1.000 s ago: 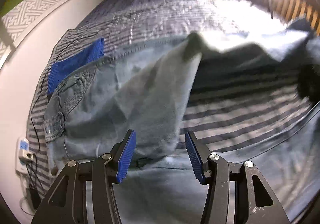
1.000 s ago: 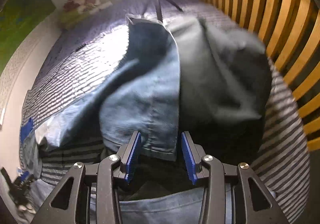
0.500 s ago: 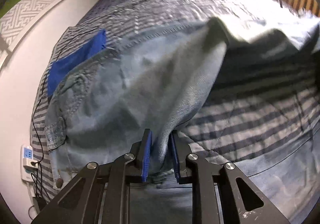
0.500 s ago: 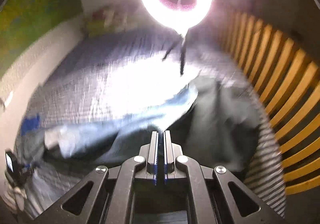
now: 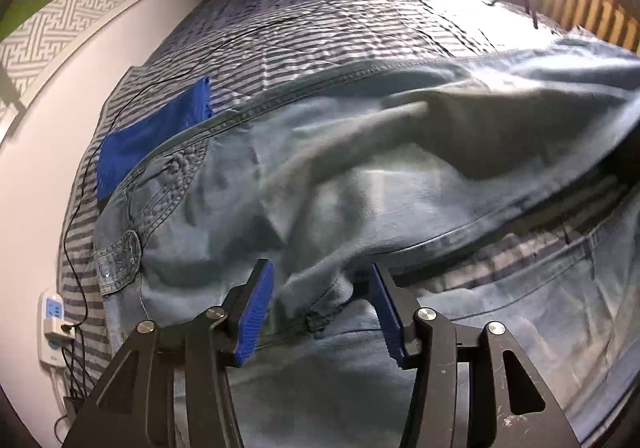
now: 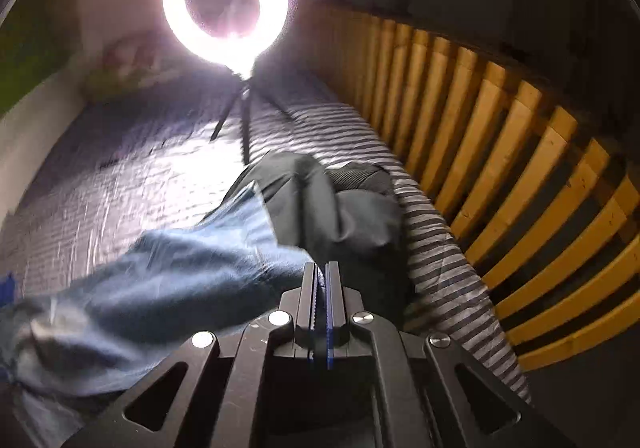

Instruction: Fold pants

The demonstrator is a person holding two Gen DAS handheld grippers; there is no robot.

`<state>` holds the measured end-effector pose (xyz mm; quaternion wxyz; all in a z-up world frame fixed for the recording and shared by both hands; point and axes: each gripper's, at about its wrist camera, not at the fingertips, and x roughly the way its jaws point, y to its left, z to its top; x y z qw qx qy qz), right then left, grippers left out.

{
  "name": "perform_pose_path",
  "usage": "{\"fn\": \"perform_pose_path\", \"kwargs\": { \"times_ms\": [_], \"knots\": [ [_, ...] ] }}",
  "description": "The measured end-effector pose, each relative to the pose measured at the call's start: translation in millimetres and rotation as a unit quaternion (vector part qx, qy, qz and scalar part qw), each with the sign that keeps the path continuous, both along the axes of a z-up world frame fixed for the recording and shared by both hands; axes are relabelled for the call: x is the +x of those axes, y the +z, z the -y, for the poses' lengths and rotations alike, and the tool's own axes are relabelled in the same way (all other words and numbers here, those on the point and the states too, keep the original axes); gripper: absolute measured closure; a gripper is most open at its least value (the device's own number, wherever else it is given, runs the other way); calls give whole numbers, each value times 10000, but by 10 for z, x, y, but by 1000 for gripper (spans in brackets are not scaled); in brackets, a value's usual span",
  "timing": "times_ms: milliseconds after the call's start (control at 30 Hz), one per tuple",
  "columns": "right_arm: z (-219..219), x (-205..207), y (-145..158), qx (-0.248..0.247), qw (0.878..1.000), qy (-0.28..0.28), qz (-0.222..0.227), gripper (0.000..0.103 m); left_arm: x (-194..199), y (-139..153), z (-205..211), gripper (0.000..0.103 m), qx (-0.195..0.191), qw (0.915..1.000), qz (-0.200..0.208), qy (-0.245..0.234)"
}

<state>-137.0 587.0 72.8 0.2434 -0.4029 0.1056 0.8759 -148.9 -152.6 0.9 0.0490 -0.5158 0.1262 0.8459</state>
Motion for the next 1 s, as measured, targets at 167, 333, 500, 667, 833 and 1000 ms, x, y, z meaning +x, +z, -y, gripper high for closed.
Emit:
{"fn": "perform_pose_path", "kwargs": {
  "times_ms": [167, 333, 500, 667, 833, 1000],
  "knots": [
    [144, -186, -169, 914, 9917, 285, 857, 97, 105, 12, 346, 50, 327, 9981, -87, 506],
    [340, -30, 61, 1080, 9928, 227, 461, 62, 319, -46, 950, 50, 525, 9902, -76, 1290],
    [565, -10, 348, 1099, 9926, 515, -46, 62, 488, 191, 1226, 50, 688, 9845, -384, 1570],
    [631, -75, 400, 665, 9933, 939, -111, 62, 499, 602, 1267, 50, 870, 9812, -740, 1553],
    [808, -350, 361, 155, 9865, 1625, -120, 62, 176, 1097, 1078, 49, 722, 9831, -1050, 1311],
    [1320, -1058, 180, 81, 9693, 2451, 174, 53, -493, 1123, 676, 37, 375, 9930, -803, 777]
  ]
}}
